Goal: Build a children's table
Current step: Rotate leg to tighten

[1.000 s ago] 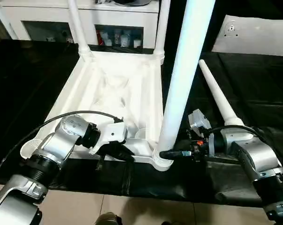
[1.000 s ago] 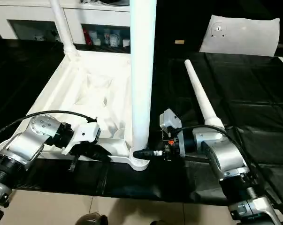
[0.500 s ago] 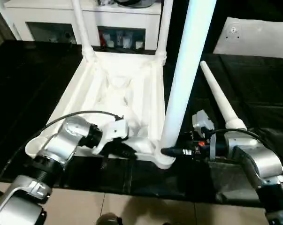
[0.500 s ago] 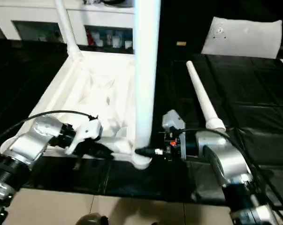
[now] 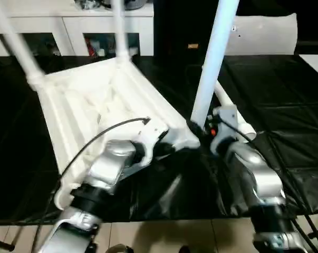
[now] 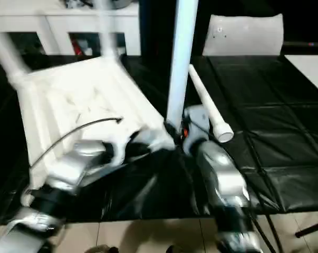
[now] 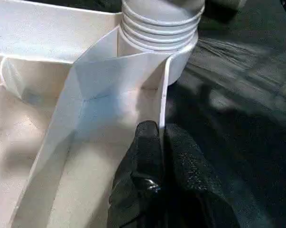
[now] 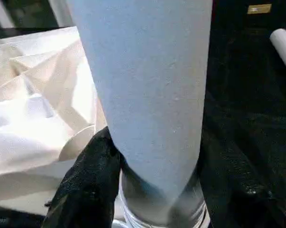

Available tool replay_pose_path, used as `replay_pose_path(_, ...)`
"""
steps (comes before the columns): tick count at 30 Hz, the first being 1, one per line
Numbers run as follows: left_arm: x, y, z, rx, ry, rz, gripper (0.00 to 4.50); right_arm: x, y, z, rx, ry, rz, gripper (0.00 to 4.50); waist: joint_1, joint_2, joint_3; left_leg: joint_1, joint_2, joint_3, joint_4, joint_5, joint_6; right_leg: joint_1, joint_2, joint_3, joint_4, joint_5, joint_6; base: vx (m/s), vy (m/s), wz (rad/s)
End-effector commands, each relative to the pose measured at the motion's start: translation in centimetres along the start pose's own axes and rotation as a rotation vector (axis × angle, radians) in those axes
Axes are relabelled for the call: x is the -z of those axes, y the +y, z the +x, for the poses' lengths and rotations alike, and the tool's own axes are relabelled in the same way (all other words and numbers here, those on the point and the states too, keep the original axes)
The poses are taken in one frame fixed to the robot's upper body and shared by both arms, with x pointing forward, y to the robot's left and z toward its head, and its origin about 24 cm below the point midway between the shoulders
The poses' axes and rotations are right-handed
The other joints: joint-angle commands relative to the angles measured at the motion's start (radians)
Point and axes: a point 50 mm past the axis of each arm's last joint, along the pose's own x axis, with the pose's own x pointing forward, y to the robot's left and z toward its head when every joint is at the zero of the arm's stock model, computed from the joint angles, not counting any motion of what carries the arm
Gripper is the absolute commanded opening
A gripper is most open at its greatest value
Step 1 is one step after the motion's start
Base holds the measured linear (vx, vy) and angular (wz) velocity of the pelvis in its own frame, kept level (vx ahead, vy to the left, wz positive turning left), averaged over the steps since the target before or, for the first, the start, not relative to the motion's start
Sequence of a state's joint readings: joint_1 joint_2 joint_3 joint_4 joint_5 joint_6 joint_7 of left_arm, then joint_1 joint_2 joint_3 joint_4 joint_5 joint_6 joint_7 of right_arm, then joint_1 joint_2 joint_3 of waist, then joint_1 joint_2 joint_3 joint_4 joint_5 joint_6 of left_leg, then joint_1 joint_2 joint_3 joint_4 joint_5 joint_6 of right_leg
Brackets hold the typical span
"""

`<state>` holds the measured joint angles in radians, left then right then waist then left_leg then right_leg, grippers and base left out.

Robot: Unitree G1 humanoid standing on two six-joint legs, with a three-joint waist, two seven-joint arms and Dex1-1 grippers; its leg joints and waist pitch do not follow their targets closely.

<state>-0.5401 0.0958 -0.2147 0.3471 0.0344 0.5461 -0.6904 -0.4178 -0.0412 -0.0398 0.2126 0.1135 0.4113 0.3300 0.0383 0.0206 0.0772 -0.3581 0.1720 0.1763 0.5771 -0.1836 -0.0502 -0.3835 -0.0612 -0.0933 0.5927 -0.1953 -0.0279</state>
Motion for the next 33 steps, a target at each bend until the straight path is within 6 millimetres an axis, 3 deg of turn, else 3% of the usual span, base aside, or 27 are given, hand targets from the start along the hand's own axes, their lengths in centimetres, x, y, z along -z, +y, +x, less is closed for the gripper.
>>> replay_pose_path(1, -3.7, -0.9, 0.8, -0.048, -0.119, 0.065, 0.00, 2.3, 5.4, 1.2, -0.212, 0.088, 0.102, 2.34, 0.007, -0.008, -0.053, 0.001, 0.057, -0.027, -0.068, -0.178, 0.063, 0.037, -0.099, 0.067, -0.092, -0.301, -0.153, 0.000, 0.000, 0.00)
replay_pose_path(3, -3.5, -0.8, 0.6, -0.045, -0.106, 0.074, 0.00, 2.2, 5.3, 1.1, -0.202, 0.079, 0.106, 2.69, 0.008, -0.008, -0.053, -0.004, 0.058, -0.026, -0.067, -0.144, 0.072, 0.041, -0.098, 0.067, -0.085, -0.240, -0.168, 0.000, 0.000, 0.00)
replay_pose_path(5, -3.2, -0.7, 0.4, -0.048, -0.091, 0.087, 0.00, 2.2, 4.9, 1.0, -0.179, 0.069, 0.107, 2.75, 0.007, -0.007, -0.055, -0.005, 0.059, -0.026, -0.067, -0.121, 0.084, 0.044, -0.098, 0.067, -0.080, -0.196, -0.180, 0.000, 0.000, 0.00)
replay_pose_path(11, -2.1, 0.0, -0.6, -0.003, -0.070, 0.125, 0.00, 1.9, 3.4, -0.2, -0.199, 0.030, 0.091, 3.26, 0.007, -0.007, -0.055, -0.010, 0.061, -0.027, -0.068, -0.120, 0.090, 0.047, -0.099, 0.067, -0.078, -0.177, -0.179, 0.000, 0.000, 0.00)
replay_pose_path(16, -0.5, 0.7, -1.9, 0.097, -0.029, 0.175, 0.00, 1.4, 1.7, -2.4, -0.352, 0.012, -0.016, 3.71, 0.005, -0.005, -0.056, -0.015, 0.058, -0.025, -0.062, -0.117, 0.110, 0.048, -0.099, 0.065, -0.077, -0.152, -0.183, 0.000, 0.000, 0.00)
replay_pose_path(20, 0.7, 0.9, -3.2, 0.215, -0.002, 0.250, 0.00, 1.2, 0.2, -3.9, -0.460, 0.046, -0.099, 4.14, 0.009, -0.004, -0.056, -0.009, 0.062, -0.024, -0.062, -0.134, 0.112, 0.045, -0.095, 0.066, -0.077, -0.173, -0.182, 0.000, 0.000, 0.00)
replay_pose_path(24, 1.6, 1.0, -4.3, 0.337, 0.042, 0.310, 0.00, 0.6, -1.2, -4.9, -0.536, 0.068, -0.150, 4.42, 0.018, -0.004, -0.059, -0.006, 0.064, -0.024, -0.061, -0.125, 0.110, 0.044, -0.095, 0.065, -0.072, -0.150, -0.201, 0.000, 0.000, 0.00)
replay_pose_path(30, 2.4, 1.5, -5.6, 0.461, 0.102, 0.363, 0.00, 0.0, -2.2, -5.7, -0.648, 0.113, -0.196, 4.42, 0.048, -0.005, -0.066, 0.000, 0.069, -0.019, -0.056, -0.086, 0.118, 0.042, -0.096, 0.067, -0.060, -0.095, -0.218, 0.000, 0.000, 0.00)
replay_pose_path(33, 2.4, 1.7, -6.4, 0.545, 0.137, 0.392, 0.00, -0.1, -2.4, -5.9, -0.724, 0.155, -0.253, 4.42, 0.057, -0.010, -0.068, 0.000, 0.069, -0.018, -0.055, -0.095, 0.110, 0.043, -0.099, 0.066, -0.057, -0.117, -0.216, 0.000, 0.000, 0.00)
